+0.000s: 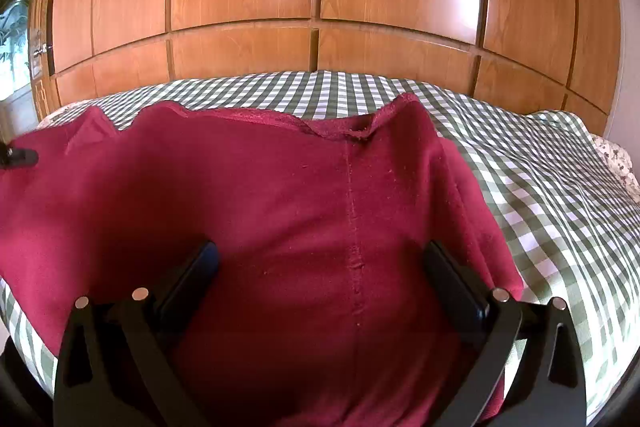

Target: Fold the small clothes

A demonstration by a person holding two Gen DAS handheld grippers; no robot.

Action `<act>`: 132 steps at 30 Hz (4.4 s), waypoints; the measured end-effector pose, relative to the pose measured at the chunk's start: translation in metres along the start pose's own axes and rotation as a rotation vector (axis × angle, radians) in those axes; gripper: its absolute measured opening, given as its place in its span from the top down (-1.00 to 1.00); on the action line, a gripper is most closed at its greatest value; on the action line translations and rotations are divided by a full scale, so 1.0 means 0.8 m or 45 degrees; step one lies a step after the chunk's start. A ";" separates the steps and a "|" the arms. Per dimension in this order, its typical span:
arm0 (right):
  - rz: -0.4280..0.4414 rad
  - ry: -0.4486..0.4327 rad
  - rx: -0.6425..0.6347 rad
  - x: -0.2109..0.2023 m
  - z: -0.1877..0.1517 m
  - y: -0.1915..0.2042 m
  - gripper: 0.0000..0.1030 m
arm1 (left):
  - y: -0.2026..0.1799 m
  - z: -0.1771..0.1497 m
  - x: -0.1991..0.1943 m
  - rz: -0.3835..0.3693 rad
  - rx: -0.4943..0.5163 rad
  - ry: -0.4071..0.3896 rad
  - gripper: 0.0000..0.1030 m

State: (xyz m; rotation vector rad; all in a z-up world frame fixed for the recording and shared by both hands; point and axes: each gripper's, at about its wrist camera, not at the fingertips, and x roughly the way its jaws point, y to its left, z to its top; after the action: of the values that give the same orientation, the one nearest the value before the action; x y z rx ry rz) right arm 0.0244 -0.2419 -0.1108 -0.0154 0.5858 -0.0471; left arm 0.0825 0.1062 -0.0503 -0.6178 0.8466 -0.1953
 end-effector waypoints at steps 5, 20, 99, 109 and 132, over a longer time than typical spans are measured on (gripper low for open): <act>-0.002 0.000 0.000 0.000 0.001 0.000 -0.96 | -0.034 0.008 -0.018 -0.048 0.074 -0.039 0.37; -0.084 0.038 0.044 -0.032 0.016 -0.035 -0.96 | -0.148 0.009 -0.053 -0.232 0.263 -0.114 0.39; 0.536 0.252 0.798 -0.041 0.024 -0.168 -0.16 | -0.205 -0.170 0.097 -0.117 0.715 0.270 -0.69; 0.324 0.040 0.266 -0.074 0.109 -0.065 0.38 | -0.211 -0.173 0.098 -0.094 0.692 0.271 -0.78; 0.061 0.045 0.277 -0.006 0.039 -0.094 0.47 | -0.304 -0.042 0.229 0.481 0.939 0.203 -0.81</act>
State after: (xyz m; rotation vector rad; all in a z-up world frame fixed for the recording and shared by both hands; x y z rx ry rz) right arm 0.0345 -0.3165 -0.0799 0.2107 0.6132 -0.0642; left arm 0.1962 -0.1780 -0.0430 0.2521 0.9501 -0.1968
